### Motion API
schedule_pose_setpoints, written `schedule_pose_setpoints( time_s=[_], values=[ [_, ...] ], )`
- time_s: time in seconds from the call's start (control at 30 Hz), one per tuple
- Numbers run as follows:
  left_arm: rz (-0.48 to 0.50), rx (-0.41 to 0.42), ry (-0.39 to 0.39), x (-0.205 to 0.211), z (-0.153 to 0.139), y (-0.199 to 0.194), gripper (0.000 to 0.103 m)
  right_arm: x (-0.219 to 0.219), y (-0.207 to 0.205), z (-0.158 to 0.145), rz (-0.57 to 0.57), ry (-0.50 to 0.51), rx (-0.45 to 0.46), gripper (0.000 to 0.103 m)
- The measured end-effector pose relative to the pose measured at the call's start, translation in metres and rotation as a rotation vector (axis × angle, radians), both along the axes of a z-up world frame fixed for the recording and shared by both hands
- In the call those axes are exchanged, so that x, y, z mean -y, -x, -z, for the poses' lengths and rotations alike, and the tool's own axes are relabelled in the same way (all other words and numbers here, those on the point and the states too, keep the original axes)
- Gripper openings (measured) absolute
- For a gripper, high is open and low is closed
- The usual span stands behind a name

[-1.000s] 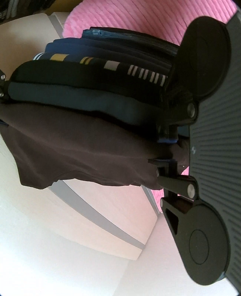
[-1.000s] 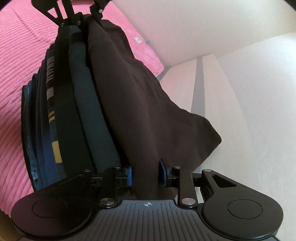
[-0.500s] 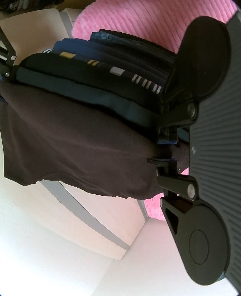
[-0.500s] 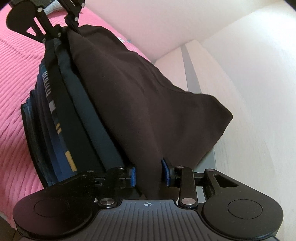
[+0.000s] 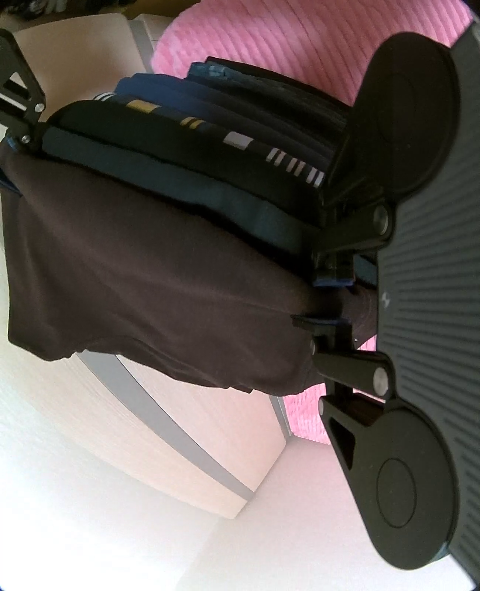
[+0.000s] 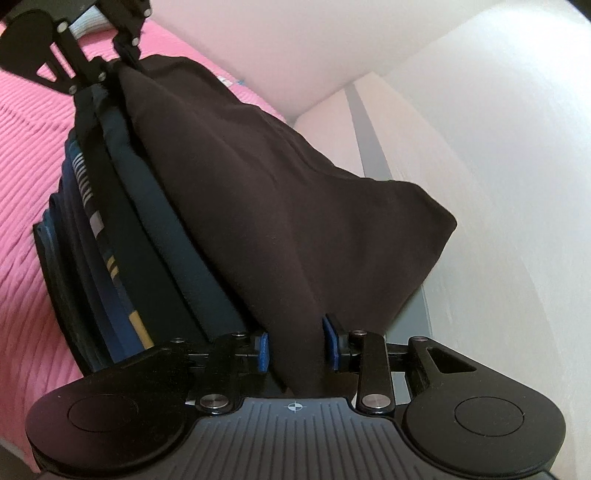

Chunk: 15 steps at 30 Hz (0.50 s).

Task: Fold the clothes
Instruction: 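Lower the brown shirt onto the top of the clothes stack with both grippers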

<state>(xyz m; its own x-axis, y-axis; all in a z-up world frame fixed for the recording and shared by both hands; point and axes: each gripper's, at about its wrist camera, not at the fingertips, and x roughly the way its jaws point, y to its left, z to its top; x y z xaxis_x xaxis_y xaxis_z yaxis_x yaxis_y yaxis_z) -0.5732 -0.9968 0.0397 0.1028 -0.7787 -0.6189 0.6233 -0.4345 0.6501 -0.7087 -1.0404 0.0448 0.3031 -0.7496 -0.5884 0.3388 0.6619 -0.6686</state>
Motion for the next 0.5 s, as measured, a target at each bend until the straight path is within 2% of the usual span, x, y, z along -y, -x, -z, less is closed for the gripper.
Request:
schedule_pose_setpoints(
  time_s=[0.1,0.33,0.5],
  values=[
    [-0.014,-0.031,0.007,-0.007,-0.002,0.002,0.015,-0.009,0.01,-0.008,0.007,0.01,-0.006,0.035],
    [-0.061,-0.142,0.009,-0.03,-0.027,-0.011,0.02,-0.021,0.025,-0.023,0.031,0.02,0.02,0.04],
    [-0.14,-0.214,-0.003,-0.048,-0.036,-0.028,0.023,-0.025,0.031,-0.033,0.066,0.025,0.049,0.05]
  ],
)
